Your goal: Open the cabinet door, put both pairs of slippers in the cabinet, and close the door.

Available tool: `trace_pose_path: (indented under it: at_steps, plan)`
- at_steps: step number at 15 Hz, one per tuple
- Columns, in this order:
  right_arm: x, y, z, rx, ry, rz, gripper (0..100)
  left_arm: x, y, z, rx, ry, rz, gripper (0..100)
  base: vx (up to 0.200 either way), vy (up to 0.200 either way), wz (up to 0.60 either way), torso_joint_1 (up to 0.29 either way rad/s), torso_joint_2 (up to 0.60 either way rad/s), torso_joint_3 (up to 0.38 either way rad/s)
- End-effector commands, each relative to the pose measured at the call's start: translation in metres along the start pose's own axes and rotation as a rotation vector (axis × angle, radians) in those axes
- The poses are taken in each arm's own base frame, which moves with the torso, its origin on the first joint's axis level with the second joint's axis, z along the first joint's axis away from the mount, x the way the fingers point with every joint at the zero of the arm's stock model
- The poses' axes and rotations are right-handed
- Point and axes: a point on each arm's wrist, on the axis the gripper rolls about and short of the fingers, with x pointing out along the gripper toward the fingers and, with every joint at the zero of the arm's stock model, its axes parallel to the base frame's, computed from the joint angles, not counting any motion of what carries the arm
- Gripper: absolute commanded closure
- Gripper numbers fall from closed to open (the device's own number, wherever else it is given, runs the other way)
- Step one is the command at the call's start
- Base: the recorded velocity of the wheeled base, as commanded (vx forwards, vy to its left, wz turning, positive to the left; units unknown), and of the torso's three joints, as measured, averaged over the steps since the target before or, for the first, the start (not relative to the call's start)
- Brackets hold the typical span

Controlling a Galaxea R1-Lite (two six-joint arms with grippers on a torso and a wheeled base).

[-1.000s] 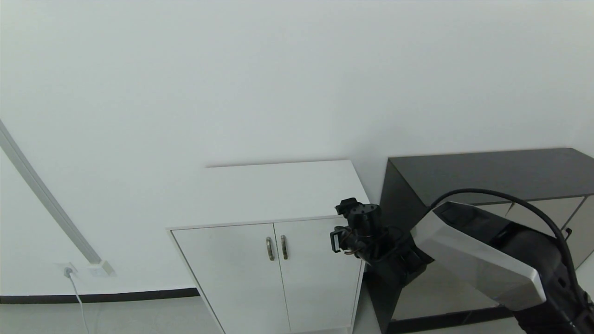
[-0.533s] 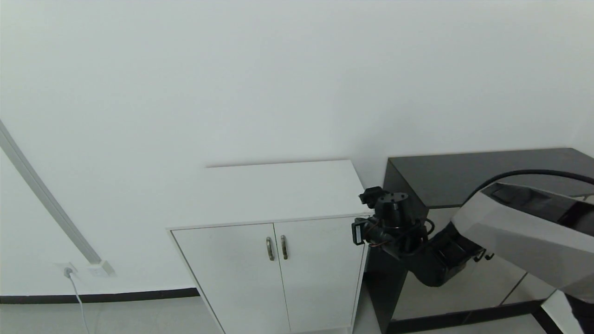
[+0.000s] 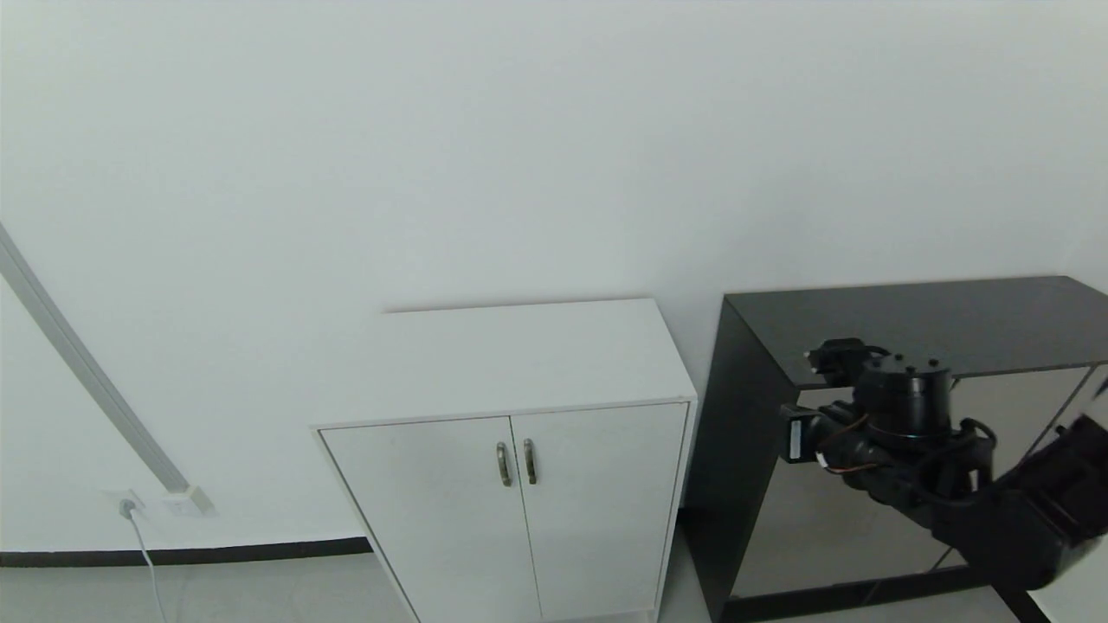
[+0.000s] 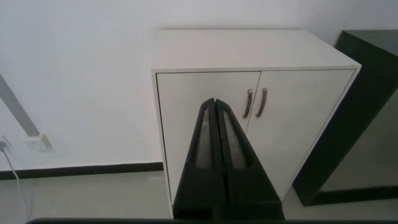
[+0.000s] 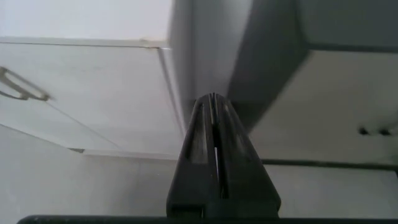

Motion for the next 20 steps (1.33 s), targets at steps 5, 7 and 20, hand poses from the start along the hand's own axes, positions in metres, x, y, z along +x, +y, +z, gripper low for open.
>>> trace_pose_path:
  at_steps: [5, 7, 20]
  plan:
    - [-0.092, -0.06, 0.013, 0.031, -0.097, -0.237, 100, 0.0, 0.0, 0.0, 0.001, 0.001, -0.001, 100, 0.0, 0.0, 0.0, 0.0, 0.0, 0.0]
    - [-0.111, -0.075, 0.009, 0.04, -0.111, -0.32, 100, 0.0, 0.0, 0.0, 0.001, 0.001, -0.001, 100, 0.0, 0.0, 0.0, 0.0, 0.0, 0.0]
    - [-0.265, -0.08, -0.045, -0.009, -0.054, -0.152, 100, 0.0, 0.0, 0.0, 0.001, 0.001, -0.001, 100, 0.0, 0.0, 0.0, 0.0, 0.0, 0.0]
